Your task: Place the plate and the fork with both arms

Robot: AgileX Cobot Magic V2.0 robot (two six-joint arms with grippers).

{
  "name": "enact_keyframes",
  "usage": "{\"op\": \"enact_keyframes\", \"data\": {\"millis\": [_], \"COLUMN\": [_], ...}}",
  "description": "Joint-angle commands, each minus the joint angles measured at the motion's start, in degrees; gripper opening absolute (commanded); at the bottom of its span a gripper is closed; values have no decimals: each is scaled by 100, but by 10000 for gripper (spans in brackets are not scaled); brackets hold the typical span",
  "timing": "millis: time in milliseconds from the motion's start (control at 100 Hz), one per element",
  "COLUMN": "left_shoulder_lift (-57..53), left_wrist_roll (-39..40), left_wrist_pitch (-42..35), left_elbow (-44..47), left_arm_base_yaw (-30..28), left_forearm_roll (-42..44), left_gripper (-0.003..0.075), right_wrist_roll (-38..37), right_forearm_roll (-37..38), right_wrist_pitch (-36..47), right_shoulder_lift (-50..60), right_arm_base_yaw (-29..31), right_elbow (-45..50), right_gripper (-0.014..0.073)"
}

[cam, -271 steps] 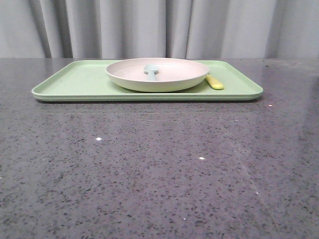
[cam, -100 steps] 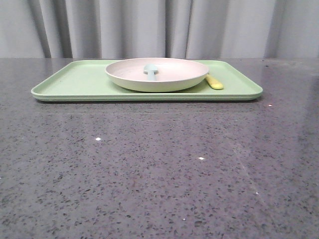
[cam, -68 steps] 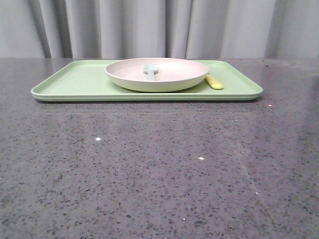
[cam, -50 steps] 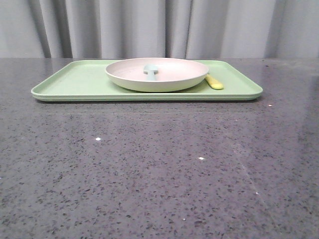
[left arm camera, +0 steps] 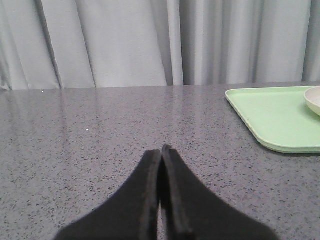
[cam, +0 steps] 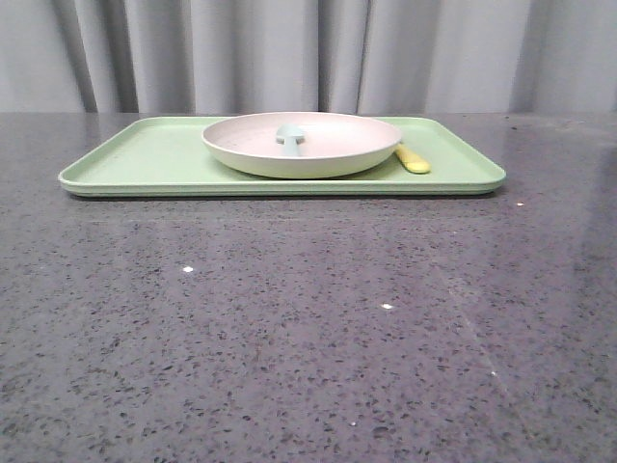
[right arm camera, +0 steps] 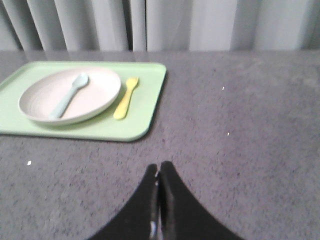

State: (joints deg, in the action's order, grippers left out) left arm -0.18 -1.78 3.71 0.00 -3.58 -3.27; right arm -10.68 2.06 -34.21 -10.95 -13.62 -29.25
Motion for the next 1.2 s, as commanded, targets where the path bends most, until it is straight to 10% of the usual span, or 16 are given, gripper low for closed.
{"op": "enact_keyframes", "data": {"millis": [0,720,1190], "left_shoulder_lift": [-189,-189,-178], "left_wrist_roll": [64,64,64], "left_wrist_pitch": [-418,-418,-408], "left_elbow": [70,70,70], "left_arm_base_yaw": [-10,-10,-10], "left_forearm_roll": [-60,-60,-60], "left_gripper": [-20,-20,-20], "right_wrist_roll": [63,63,63], "right_forearm_roll": [111,122,122], "right_wrist_pitch": [1266,3920,3709], "right_shoulder_lift": [-50,1276,1292], "right_arm_base_yaw": [257,1100,1100], "right_elbow": [87,3069,3051], "right_gripper": [-39,-39,-39]}}
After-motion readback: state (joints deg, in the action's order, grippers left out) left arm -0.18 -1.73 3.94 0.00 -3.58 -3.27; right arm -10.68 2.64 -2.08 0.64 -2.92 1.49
